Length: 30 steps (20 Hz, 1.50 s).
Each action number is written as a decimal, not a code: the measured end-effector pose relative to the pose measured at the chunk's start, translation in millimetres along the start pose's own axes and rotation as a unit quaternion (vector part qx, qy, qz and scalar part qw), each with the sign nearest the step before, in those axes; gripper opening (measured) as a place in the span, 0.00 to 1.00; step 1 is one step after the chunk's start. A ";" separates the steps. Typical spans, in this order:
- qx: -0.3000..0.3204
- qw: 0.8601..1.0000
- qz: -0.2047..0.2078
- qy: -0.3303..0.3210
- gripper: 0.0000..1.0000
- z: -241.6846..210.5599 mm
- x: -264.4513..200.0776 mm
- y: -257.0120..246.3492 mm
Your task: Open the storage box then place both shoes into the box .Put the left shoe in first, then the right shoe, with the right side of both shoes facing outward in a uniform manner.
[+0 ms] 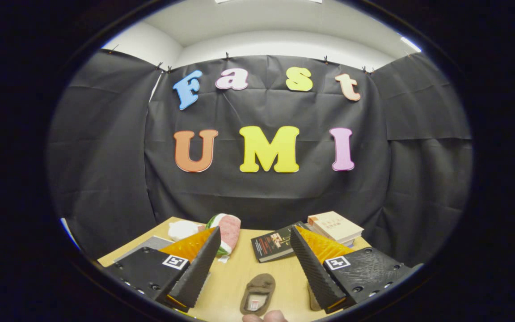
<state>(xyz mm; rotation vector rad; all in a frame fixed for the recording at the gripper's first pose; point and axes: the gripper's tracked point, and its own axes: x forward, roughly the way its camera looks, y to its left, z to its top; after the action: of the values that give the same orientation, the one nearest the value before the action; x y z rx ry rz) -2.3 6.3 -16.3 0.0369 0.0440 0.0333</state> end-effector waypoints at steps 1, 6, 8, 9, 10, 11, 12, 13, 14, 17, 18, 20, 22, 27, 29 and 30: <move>0.003 1.000 0.001 0.001 0.95 -0.3 -0.8 -0.1; 0.017 1.000 0.008 0.015 0.95 -11.9 -0.9 7.5; 0.022 0.999 0.014 0.023 0.95 -18.4 0.3 13.1; 0.025 0.999 0.019 0.029 0.95 -23.9 1.0 18.2; 0.026 0.999 0.023 0.037 0.95 -29.9 0.7 23.5; 0.028 0.998 0.029 0.043 0.96 -34.5 1.6 28.8; 0.030 0.998 0.033 0.048 0.96 -39.5 2.6 33.6; 0.033 0.997 0.037 0.054 0.96 -45.2 3.2 37.9; 0.038 0.997 0.040 0.059 0.96 -50.5 5.8 42.9; 0.055 0.993 0.063 0.087 0.95 -75.9 14.0 66.5; 0.064 0.991 0.070 0.099 0.96 -86.4 15.1 72.7; 0.081 0.986 0.078 0.123 0.96 -108.2 22.1 85.2; 0.086 0.982 0.083 0.144 0.96 -129.3 31.5 96.6; 0.116 0.966 0.124 0.195 0.96 -178.4 48.0 135.6; 0.134 0.958 0.136 0.212 0.96 -191.6 51.4 147.2; 0.147 0.954 0.140 0.220 0.96 -198.1 53.3 151.3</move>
<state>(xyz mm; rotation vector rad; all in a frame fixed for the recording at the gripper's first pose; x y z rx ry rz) 37.2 166.4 -210.7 0.3339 0.4903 0.3192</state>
